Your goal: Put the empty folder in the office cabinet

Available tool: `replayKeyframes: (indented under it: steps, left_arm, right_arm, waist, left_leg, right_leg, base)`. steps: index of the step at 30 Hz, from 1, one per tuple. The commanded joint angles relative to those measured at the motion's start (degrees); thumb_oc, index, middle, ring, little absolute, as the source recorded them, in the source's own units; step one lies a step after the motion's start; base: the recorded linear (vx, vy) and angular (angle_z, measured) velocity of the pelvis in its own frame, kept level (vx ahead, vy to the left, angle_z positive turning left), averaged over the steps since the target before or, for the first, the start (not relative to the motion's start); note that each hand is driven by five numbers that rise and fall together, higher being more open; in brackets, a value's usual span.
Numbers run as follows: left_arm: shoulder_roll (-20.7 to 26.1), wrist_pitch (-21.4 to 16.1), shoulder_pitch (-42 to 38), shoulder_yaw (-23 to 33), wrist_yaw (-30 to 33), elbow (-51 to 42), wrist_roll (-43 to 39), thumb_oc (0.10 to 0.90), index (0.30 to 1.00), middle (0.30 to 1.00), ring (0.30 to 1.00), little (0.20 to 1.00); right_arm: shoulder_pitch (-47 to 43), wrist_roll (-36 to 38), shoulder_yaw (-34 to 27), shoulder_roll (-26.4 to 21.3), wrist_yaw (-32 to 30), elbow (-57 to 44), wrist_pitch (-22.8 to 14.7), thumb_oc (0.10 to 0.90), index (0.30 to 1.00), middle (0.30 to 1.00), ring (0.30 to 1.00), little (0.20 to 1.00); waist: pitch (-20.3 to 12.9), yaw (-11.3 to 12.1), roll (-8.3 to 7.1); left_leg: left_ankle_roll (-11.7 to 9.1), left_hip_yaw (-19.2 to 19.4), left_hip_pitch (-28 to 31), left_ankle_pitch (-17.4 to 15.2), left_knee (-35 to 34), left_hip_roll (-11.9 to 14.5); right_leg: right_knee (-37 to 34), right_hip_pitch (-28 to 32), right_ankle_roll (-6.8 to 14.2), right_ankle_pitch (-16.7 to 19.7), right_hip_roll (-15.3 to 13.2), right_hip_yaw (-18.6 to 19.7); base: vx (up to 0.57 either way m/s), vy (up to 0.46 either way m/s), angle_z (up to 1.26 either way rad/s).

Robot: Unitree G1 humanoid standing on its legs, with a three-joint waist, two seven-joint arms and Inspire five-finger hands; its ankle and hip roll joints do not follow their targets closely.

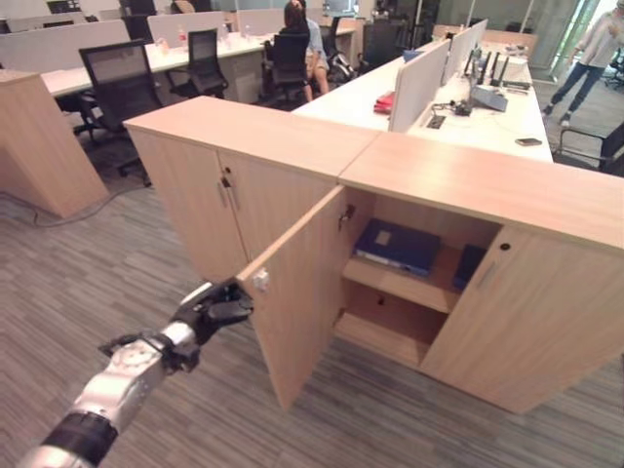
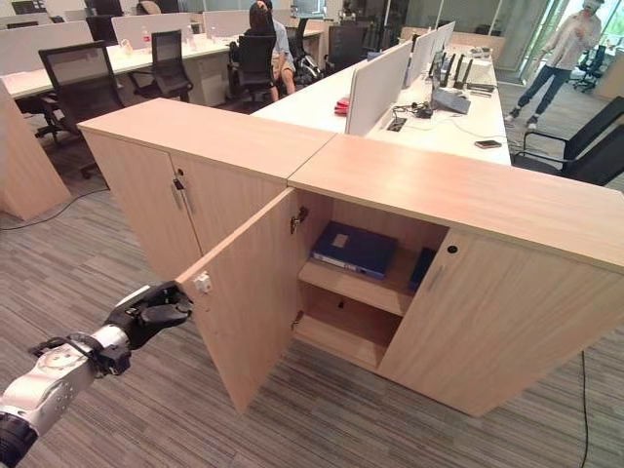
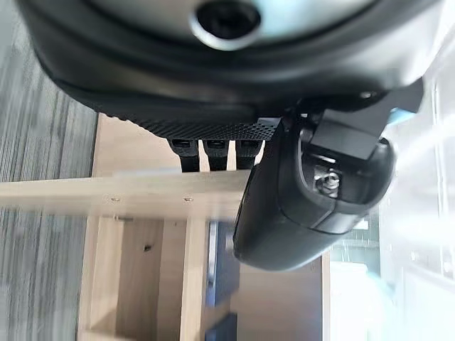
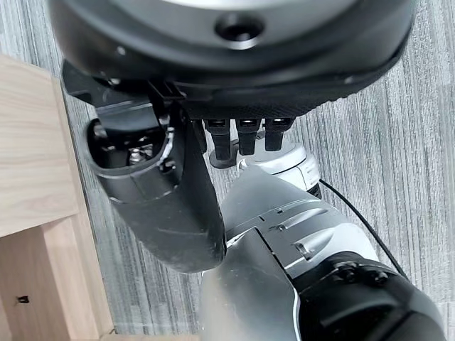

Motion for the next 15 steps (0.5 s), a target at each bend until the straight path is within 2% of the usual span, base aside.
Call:
replayKeyframes:
  steps: [1,3,4,5,10,15]
  left_arm:
    - [-20.3,-7.0,-15.5,-6.6,-9.1,-19.1,-5.8,0.800,0.900,0.900,0.900,0.900]
    - [-22.2,-6.7,-15.7,-8.4,-8.8,-19.3,-5.9,0.800,0.900,0.900,0.900,0.900]
    - [-26.2,-6.0,-15.4,-11.2,-7.9,-19.2,-6.3,0.800,0.900,0.900,0.900,0.900]
    - [-27.4,-5.9,-15.8,-12.4,-7.5,-19.2,-5.8,0.800,0.900,0.900,0.900,0.900]
    - [-30.9,-5.1,-16.1,-14.1,-6.2,-19.0,-7.3,0.800,0.900,0.900,0.900,0.900]
    - [-32.2,-4.9,-16.9,-15.2,-5.2,-18.7,-7.6,0.800,0.900,0.900,0.900,0.900]
  right_arm:
    - [-5.5,0.1,4.9,1.1,1.6,4.3,0.4,0.800,0.900,0.900,0.900,0.900]
    - [-5.7,0.2,5.0,1.3,1.2,4.3,0.2,0.800,0.900,0.900,0.900,0.900]
    - [-6.4,0.3,5.6,1.7,0.2,4.3,0.0,0.800,0.900,0.900,0.900,0.900]
    - [-6.7,0.4,6.0,1.9,-0.2,4.3,-0.1,0.800,0.900,0.900,0.900,0.900]
    - [-7.4,0.7,7.2,2.4,-1.1,4.1,-0.2,0.800,0.900,0.900,0.900,0.900]
    - [-7.8,0.4,7.8,2.8,-1.8,4.1,-0.1,0.800,0.900,0.900,0.900,0.900]
  waist:
    - [-1.7,-5.8,4.62]
    - [-1.5,-5.9,4.60]
    - [-1.2,-6.2,4.47]
    - [-1.0,-6.3,4.46]
    - [-0.4,-6.4,4.28]
    - [-0.1,-6.7,4.30]
  left_leg:
    - [0.2,-2.6,1.4,-7.1,0.0,1.4]
    - [0.2,-2.7,1.5,-7.1,0.0,1.4]
    - [0.4,-2.8,1.5,-7.2,0.0,1.4]
    - [0.4,-2.7,1.5,-7.3,0.0,1.4]
    - [0.5,-2.7,1.4,-7.3,0.0,1.5]
    - [0.4,-2.7,1.5,-7.5,0.0,1.6]
  right_leg:
    - [5.5,2.6,1.9,5.1,-0.1,-1.1]
    - [5.6,2.6,1.9,5.0,-0.1,-1.0]
    - [5.7,2.4,1.9,4.9,0.0,-0.8]
    - [5.8,2.3,1.9,4.7,0.0,-0.7]
    - [5.9,2.2,1.8,4.3,0.2,-0.6]
    - [5.9,2.4,1.8,4.0,0.4,-0.8]
  base:
    - [-0.01,0.001,0.17]
    - [-0.01,0.001,0.09]
    - [-0.01,-0.001,-0.09]
    - [-0.01,-0.001,-0.11]
    - [-0.01,-0.008,-0.28]
    - [0.00,-0.010,-0.23]
